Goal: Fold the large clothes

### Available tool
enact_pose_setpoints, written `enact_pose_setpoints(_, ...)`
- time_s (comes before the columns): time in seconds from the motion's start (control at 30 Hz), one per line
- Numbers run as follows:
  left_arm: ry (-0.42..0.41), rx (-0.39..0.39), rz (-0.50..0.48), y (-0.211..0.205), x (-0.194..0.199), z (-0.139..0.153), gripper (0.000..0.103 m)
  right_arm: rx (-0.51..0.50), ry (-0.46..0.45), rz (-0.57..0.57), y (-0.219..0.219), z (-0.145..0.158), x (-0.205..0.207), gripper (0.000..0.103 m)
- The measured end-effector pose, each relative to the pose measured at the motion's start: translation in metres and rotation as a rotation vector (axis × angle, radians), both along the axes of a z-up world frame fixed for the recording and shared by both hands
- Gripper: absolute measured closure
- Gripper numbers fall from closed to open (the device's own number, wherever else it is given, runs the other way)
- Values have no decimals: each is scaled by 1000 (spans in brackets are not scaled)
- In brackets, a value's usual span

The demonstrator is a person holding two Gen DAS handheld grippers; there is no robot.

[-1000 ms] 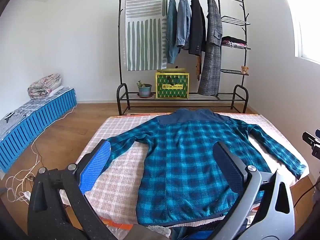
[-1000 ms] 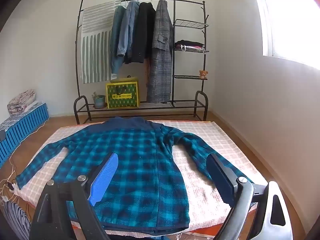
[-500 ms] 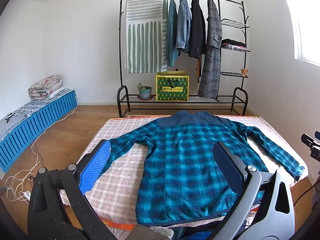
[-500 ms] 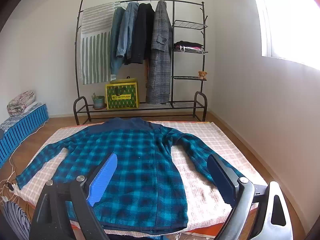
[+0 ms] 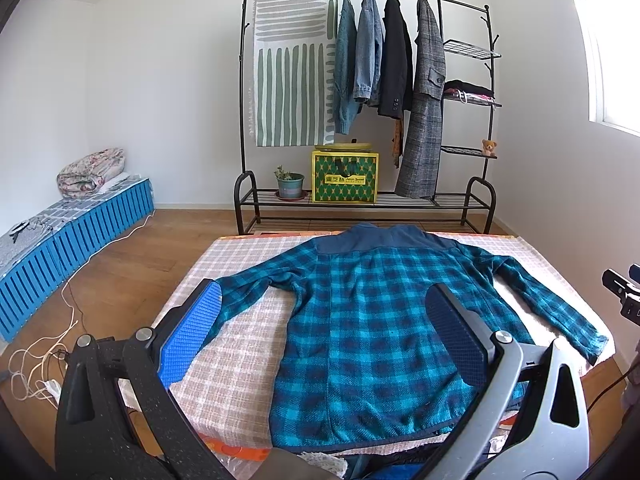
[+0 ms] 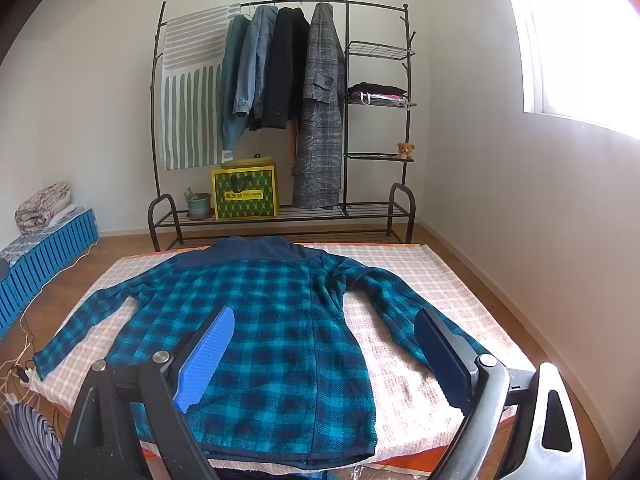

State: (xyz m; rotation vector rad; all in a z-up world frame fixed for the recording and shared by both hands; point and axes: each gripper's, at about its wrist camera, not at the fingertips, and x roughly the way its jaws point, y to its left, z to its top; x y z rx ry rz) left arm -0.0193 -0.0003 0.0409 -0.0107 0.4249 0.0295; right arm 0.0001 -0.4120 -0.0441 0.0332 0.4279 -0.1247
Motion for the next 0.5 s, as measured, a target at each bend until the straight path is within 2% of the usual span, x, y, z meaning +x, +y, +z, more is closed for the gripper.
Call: enact_pose_setpoints(0.5, -6, 2, -3, 0, -2, 1, 0, -2, 2, 5, 5, 0, 0, 10)
